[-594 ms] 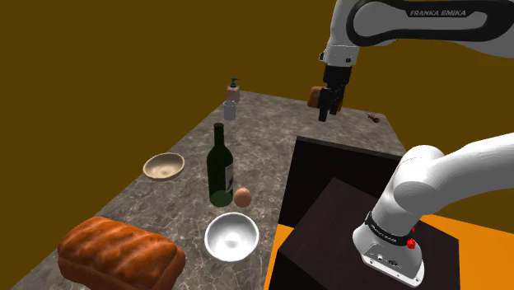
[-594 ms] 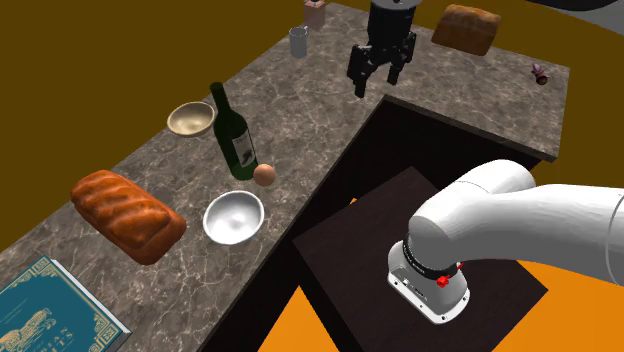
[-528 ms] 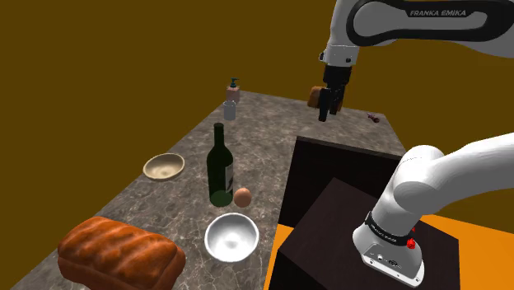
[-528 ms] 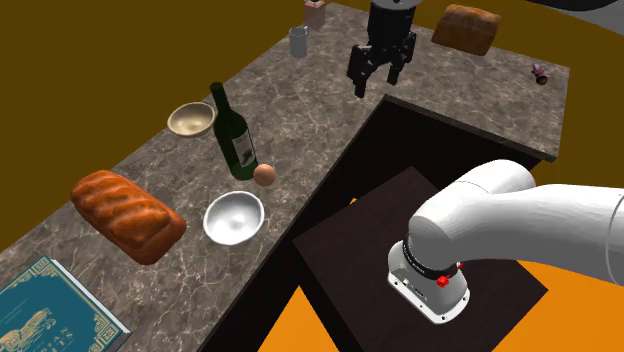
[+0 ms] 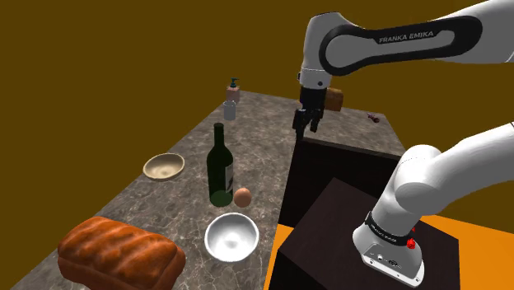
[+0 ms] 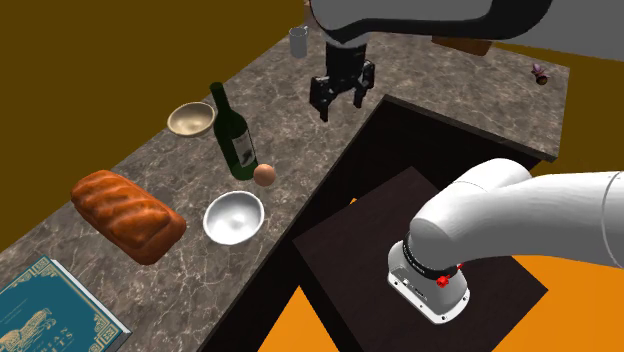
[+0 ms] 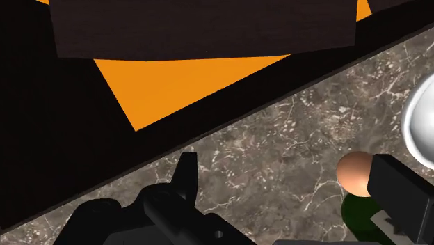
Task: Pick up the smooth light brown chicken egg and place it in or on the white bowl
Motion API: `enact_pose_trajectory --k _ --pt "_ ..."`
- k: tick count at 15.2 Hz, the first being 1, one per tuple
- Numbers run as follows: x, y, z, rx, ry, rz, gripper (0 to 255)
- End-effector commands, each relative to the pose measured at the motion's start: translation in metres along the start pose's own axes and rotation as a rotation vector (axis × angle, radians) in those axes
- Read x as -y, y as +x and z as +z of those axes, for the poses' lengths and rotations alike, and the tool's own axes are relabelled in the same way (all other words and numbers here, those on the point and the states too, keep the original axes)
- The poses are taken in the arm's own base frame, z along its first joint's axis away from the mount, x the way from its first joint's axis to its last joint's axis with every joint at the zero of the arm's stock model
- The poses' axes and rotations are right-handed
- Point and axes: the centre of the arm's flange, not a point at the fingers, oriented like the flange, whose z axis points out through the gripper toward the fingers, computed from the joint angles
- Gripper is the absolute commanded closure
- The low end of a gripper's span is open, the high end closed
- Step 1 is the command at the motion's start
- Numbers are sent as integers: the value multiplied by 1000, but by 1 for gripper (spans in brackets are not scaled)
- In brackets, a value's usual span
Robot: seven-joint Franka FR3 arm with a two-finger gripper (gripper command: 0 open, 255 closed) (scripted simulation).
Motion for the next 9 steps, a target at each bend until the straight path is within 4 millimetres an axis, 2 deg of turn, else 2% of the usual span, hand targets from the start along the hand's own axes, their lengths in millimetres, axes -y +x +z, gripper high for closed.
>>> enact_pose_trajectory --k 1,9 --pt "20 10 17 0 -7 15 0" --pt "92 54 86 4 -37 68 0"
